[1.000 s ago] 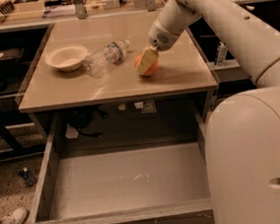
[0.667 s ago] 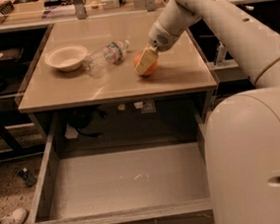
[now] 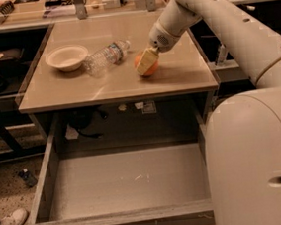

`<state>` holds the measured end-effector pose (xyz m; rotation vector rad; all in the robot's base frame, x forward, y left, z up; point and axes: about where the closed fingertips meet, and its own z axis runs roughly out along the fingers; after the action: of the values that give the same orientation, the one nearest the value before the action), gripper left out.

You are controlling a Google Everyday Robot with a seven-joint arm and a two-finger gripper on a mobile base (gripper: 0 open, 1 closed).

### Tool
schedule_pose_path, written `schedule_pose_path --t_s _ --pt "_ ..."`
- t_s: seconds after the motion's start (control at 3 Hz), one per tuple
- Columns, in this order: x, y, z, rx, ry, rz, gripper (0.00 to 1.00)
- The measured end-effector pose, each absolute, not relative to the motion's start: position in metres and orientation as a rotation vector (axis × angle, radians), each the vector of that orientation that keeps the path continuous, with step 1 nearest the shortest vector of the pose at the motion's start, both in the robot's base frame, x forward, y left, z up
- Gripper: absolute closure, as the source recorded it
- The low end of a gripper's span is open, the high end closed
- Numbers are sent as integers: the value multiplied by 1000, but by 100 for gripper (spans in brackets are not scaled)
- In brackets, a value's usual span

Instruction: Pick orange from top drawer and place on counter

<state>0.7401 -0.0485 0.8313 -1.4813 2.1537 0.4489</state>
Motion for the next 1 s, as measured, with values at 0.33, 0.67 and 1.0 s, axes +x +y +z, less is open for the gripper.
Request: schedule_pose_path --t_s 0.33,0.67,1.0 --pt "740 -49 831 -1481 2154 449 35" --pt "740 -48 831 -1481 2154 449 11" --pt "740 -48 831 -1481 2154 449 0"
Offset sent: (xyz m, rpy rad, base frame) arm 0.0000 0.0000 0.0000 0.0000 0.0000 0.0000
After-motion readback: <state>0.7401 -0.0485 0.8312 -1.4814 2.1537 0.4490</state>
